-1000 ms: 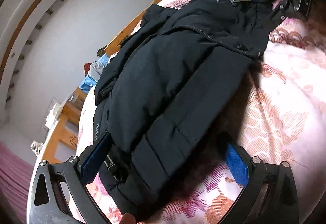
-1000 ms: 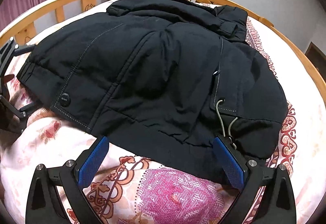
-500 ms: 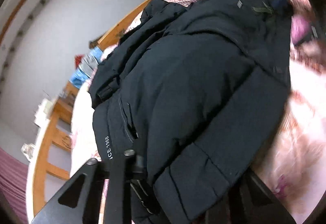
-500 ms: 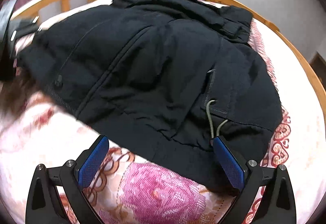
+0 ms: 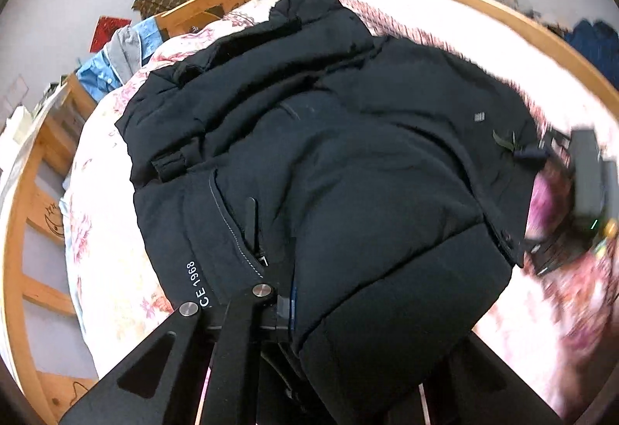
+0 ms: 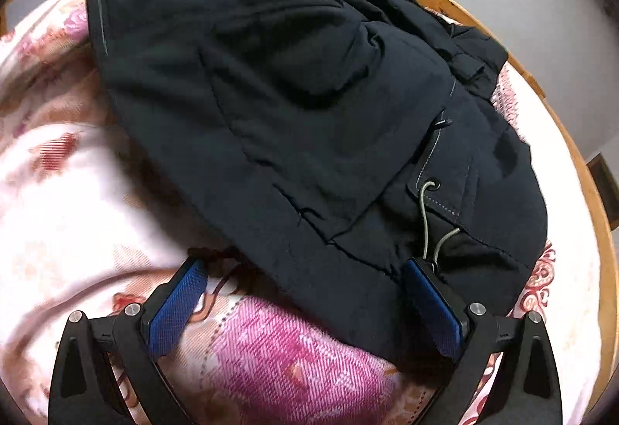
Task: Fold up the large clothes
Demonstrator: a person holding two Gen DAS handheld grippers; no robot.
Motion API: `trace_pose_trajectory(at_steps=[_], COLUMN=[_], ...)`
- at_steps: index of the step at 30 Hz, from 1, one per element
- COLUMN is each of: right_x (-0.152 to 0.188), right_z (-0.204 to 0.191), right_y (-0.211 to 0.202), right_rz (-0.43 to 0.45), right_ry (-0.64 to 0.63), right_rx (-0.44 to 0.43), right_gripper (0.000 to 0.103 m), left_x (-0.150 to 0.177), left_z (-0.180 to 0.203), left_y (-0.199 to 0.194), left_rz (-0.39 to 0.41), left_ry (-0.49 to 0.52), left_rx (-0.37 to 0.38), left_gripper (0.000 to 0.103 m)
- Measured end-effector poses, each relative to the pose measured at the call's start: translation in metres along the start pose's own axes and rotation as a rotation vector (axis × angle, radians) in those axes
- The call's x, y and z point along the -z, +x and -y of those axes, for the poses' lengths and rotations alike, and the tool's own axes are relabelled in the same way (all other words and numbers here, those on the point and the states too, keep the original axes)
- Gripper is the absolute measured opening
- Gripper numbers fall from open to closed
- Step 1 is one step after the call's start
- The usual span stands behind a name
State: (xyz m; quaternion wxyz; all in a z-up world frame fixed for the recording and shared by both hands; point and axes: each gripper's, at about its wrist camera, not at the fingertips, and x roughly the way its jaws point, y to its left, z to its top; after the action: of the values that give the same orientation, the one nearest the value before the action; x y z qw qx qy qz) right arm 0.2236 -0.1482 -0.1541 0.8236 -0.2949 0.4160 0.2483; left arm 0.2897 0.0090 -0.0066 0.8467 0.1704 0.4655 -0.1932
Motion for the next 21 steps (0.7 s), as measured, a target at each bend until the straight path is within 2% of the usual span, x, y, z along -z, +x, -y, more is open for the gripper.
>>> trace_pose_trajectory(at_steps=[2, 5, 6, 7, 9, 13, 17, 21], right_x=[-0.003, -0.007, -0.009, -0.011, -0.015, -0.027, -0.045, -0.059], right_z=[0.003, 0.014, 0.017, 0.024, 0.038, 0.061, 0.089, 0.109], right_y=[-0.001, -0.004, -0.004, -0.006, -0.009, -0.024, -0.048, -0.069], right_rz=[0.013, 0.023, 0.025, 0.027, 0.036, 0.087, 0.164, 0.224], right_ry=[0.012, 0.055, 0.066, 0.088, 0.145, 0.213, 0.297, 0.362], right_rx=[0.03, 0.036, 0.043, 0.033, -0.001, -0.029, -0.073, -0.102], right_gripper=[0.084, 0.072, 0.057, 0.047, 0.044, 0.027, 0.015, 0.012], left_x=[-0.005, -0.004, -0.004, -0.005, -0.004, -0.005, -0.011, -0.017], left_z=[-0.004, -0.003, -0.003, -0.003, -0.005, -0.007, -0.018, -0.032], left_y=[-0.007, -0.015, -0.017, -0.018, -0.017, -0.022, -0.03, -0.038], left_rz=[0.008, 0.014, 0.014, 0.013, 0.012, 0.028, 0.044, 0.063], left_ry=[-0.023, -0.031, -0.031, -0.033, -0.04, -0.059, -0.104, -0.152], left_rx=[0.008, 0.007, 0.005, 0.004, 0.003, 0.002, 0.01, 0.015], left_gripper=[0.01, 0.01, 0.01, 0.01, 0.01, 0.009, 0.009, 0.009])
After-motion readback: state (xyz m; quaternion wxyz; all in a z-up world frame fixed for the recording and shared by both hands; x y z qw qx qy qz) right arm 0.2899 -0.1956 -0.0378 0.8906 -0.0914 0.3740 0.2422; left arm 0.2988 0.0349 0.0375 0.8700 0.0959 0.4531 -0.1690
